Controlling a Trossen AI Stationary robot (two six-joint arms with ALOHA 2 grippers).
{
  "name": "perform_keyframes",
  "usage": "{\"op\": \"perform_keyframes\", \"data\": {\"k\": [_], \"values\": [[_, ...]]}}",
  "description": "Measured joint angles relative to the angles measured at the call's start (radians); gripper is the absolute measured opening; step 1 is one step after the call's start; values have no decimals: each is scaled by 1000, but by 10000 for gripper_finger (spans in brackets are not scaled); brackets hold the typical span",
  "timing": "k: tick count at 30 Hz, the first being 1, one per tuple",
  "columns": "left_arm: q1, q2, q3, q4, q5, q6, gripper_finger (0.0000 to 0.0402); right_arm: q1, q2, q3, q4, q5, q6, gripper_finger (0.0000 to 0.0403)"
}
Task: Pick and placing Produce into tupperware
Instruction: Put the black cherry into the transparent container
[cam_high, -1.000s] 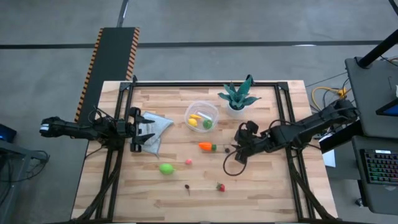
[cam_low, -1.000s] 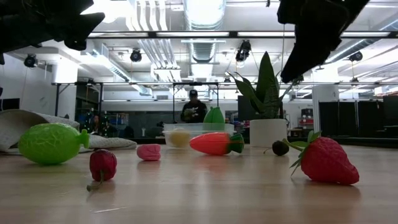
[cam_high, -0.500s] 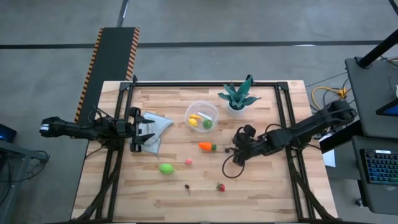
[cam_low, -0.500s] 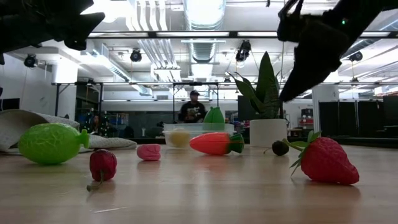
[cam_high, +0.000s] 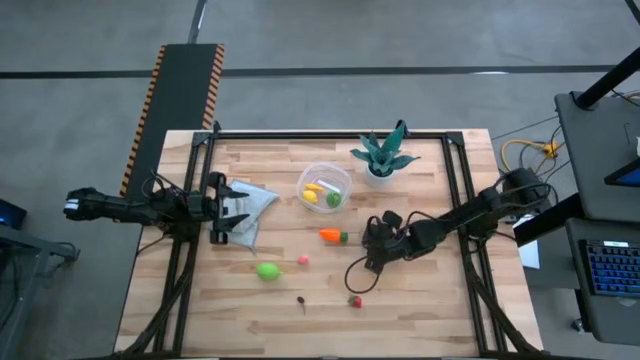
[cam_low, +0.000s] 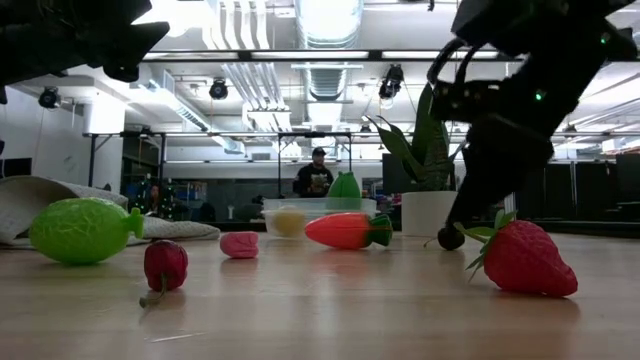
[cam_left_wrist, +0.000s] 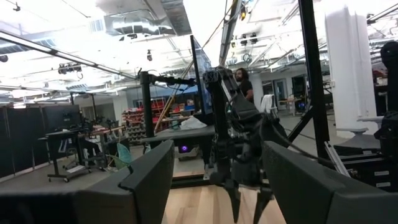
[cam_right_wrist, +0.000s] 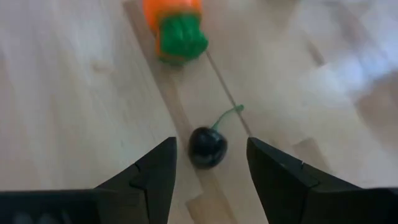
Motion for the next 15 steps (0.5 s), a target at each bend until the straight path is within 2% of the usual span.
{"op": "perform_keyframes", "data": {"k": [7,15], "values": [[0,0,0,0,0,0,231,0,74,0,23,0,10,187],[0,0,-1,0,0,0,231,-3,89,1,55,12,10,187]]}}
